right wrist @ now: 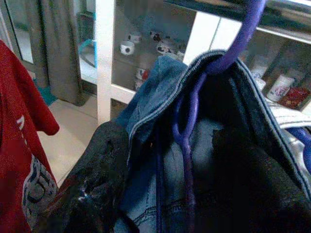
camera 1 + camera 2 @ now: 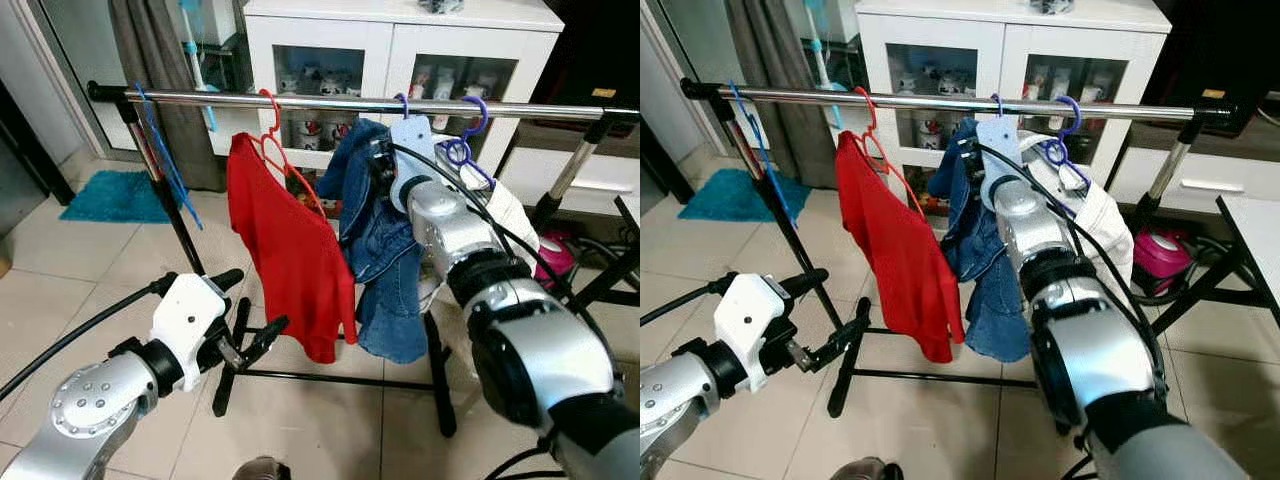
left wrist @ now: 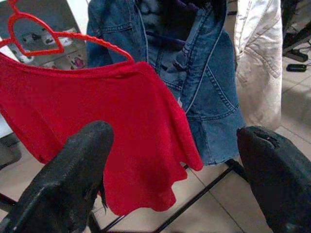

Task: Hang hanger

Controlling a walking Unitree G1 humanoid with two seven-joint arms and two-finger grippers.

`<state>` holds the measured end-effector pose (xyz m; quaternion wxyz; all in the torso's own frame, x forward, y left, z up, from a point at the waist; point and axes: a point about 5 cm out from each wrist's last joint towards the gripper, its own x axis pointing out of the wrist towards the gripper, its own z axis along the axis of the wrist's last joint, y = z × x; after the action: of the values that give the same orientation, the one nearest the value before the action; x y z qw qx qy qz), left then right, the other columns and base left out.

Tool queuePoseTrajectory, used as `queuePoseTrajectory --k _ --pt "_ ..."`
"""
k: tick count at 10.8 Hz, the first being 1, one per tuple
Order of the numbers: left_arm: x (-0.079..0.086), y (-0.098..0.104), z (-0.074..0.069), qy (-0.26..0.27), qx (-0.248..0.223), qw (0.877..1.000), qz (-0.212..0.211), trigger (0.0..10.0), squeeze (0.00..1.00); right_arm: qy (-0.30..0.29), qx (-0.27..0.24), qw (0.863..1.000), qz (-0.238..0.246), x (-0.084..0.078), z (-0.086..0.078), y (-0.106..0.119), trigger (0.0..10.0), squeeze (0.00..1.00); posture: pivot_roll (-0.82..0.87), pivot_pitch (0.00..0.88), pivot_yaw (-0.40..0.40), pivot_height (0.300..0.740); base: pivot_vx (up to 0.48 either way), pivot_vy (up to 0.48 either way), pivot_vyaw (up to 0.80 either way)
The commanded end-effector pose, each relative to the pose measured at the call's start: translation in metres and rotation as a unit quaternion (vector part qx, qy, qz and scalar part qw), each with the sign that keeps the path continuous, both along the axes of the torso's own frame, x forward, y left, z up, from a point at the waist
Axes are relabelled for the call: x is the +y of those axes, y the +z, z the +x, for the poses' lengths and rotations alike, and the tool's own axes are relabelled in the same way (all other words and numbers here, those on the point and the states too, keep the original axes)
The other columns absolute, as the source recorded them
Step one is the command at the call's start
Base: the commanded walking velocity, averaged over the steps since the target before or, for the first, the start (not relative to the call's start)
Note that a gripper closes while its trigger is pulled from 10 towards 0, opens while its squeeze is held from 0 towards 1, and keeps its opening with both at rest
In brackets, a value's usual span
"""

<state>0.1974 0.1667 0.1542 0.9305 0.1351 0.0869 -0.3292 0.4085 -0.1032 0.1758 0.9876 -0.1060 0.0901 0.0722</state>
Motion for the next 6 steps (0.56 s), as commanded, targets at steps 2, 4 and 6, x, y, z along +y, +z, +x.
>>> queuePoseTrajectory --k 2,4,6 --pt "0.0003 -0.0003 0.0015 -0.007 0.006 1.0 0.007 10.0 0.87 -0.012 -0.01 1.0 -0.003 -0.0043 0.0044 0.0094 9.6 0.0 0.06 0.041 0.061 0.74 0.0 0.0 0.0" --pt "0.0011 -0.0001 0.0015 -0.009 0.007 1.0 0.009 10.0 0.87 -0.01 -0.003 1.0 -0.016 -0.0056 0.005 0.0079 2.4 0.0 0.07 0.046 0.062 0.74 0.0 0.0 0.0" --pt "0.0016 -0.0007 0.0005 -0.01 0.01 1.0 0.013 10.0 0.87 -0.005 0.007 1.0 -0.028 -0.0062 0.0047 0.0047 0.5 0.0 0.08 0.046 0.061 0.74 0.0 0.0 0.0"
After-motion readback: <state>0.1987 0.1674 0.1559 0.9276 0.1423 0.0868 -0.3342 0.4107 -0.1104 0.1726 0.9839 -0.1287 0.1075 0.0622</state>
